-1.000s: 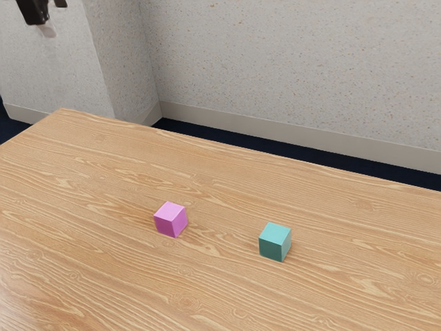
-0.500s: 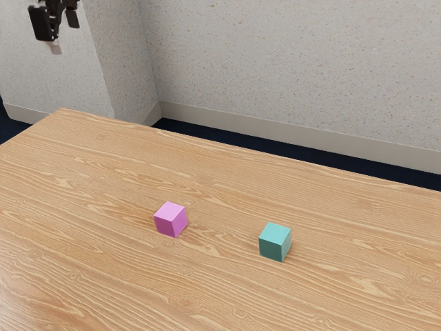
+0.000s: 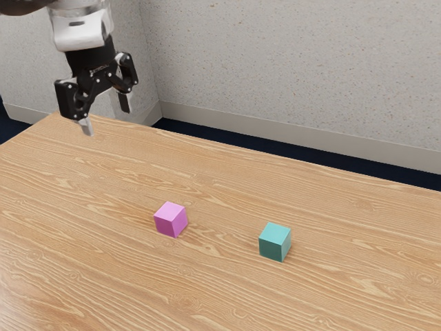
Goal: Pick up the blue block with one arm, and put the blue block on the pink block with one arm
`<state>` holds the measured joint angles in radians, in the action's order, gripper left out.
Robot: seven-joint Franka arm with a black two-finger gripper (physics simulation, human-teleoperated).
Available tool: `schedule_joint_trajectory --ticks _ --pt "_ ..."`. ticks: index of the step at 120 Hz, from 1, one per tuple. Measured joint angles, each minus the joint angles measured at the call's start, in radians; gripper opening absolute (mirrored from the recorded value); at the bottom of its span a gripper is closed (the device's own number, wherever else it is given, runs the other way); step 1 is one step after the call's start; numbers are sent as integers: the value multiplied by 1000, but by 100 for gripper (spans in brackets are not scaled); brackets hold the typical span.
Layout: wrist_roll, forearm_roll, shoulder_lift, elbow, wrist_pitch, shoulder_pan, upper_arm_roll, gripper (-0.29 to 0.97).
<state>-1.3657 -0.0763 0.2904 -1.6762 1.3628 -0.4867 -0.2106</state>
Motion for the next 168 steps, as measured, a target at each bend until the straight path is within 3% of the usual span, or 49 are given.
schedule_joint_trajectory --ticks 5,19,32,68,85,98,116,135,153,168 --pt "-5 3 -4 -6 6 19 38 68" --pt "-30 33 -6 -14 35 275 294 68" --pt "-53 53 -14 -17 53 355 363 68" --pt "-124 124 16 -369 295 367 444 68" --pt "-140 177 17 -405 341 367 455 68" --pt "-126 210 -46 -416 387 367 453 68" --pt "-199 133 -113 -414 463 371 542 68" --pt "-465 82 -179 -414 557 365 585 68" --pt "-720 72 -340 -314 609 385 619 68" --pt "-891 72 -410 -282 639 377 656 68"
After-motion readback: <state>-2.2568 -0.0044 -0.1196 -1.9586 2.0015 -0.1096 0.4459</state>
